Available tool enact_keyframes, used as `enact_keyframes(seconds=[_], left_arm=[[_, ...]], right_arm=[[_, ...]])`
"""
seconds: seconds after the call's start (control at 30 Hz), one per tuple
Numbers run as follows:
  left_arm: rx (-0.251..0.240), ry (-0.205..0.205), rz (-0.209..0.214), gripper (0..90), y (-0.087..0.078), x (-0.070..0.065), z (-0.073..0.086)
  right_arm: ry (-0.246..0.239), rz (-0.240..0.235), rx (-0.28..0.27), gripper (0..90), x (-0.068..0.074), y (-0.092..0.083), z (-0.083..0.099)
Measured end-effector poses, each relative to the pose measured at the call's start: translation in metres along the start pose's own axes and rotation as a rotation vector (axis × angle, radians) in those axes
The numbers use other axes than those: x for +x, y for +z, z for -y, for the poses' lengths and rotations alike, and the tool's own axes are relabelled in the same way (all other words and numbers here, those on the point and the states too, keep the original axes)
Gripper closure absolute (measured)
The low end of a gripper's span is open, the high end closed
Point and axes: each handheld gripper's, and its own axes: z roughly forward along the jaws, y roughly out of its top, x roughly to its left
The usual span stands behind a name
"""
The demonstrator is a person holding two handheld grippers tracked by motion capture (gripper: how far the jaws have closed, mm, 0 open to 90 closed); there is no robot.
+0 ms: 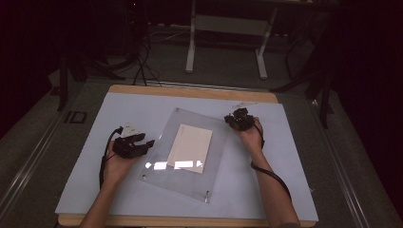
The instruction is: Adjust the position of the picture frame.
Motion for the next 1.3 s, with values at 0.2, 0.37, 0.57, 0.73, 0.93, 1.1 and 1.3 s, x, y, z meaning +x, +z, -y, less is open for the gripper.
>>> enact_keyframes(seconds=[0.2,0.37,0.57,0.73,0.93,1.1,1.3], left_arm=[[0.000,-0.009,-0.015,48.9,0.000,0.004,0.003],[-0.002,-0.018,-0.019,48.9,0.000,0.006,0.004],[0.010,-0.009,-0.025,48.8,0.002,0.005,0.006],[0.010,-0.008,-0.025,48.7,0.001,0.005,0.007],[0.017,-0.005,-0.028,48.6,0.003,0.003,0.007],[0.026,0.011,-0.034,48.5,0.006,0.002,0.007],[0.023,-0.011,-0.032,48.3,0.006,0.005,0.008]], right_arm=[[-0.014,-0.010,-0.007,84.8,0.007,0.025,-0.036],[-0.010,-0.025,0.005,84.7,0.019,0.054,-0.062],[-0.002,-0.058,0.037,84.7,0.045,0.090,-0.079],[0.013,-0.094,0.049,85.2,0.060,0.105,-0.072],[-0.014,-0.104,0.049,85.3,0.063,0.101,-0.069],[-0.016,-0.087,0.049,83.7,0.065,0.099,-0.068],[-0.059,-0.066,0.042,76.2,0.062,0.080,-0.062]])
